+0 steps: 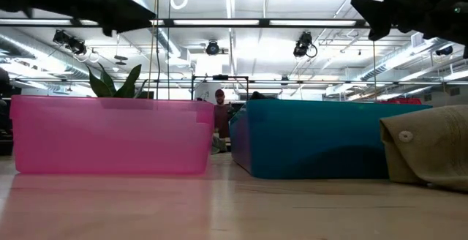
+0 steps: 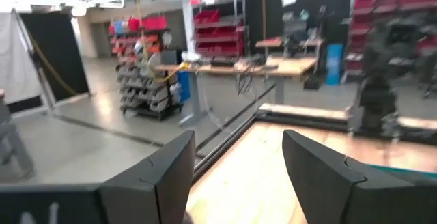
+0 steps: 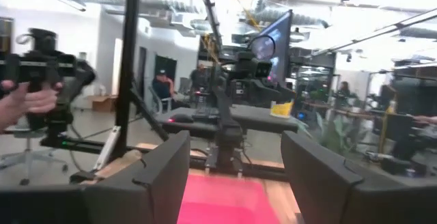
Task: Pick & Place hat
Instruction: Put the black cap into the blue bin
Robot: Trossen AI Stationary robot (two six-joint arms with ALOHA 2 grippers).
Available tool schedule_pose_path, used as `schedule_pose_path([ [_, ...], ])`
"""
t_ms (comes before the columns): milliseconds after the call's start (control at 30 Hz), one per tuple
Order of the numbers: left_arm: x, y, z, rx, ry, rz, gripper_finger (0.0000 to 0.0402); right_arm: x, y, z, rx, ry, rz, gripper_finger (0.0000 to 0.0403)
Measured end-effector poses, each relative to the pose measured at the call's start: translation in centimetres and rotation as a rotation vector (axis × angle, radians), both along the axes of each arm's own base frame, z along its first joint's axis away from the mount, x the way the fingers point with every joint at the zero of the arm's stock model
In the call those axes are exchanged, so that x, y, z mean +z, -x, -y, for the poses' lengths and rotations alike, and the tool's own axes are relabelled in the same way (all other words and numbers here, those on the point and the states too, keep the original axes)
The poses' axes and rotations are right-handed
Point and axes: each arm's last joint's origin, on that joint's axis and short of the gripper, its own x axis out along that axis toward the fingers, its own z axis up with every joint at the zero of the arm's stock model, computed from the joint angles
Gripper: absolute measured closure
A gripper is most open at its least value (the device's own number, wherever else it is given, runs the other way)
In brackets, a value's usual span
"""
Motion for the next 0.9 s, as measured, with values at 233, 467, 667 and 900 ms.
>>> schedule_pose_path([
  [233, 1.6, -3.5, -4.7, -0.063, 0.034, -0.146, 0.0177, -0.2, 0.0, 0.2, -0.012, -0.016, -0.018, 0.0167],
  [467, 2.3, -5.1, -9.4, -0.127, 0.069, -0.27, 0.0177, -0.4, -0.1, 0.4, -0.022, -0.033, -0.044, 0.0167],
  [667, 0.4, -5.7, -12.9, -0.16, 0.157, -0.371, 0.0177, -0.5, -0.1, 0.6, -0.036, -0.046, -0.06, 0.0167],
  [900, -0.6, -7.9, -15.9, -0.185, 0.212, -0.507, 0.0177, -0.6, -0.1, 0.8, -0.048, -0.071, -0.072, 0.0167],
])
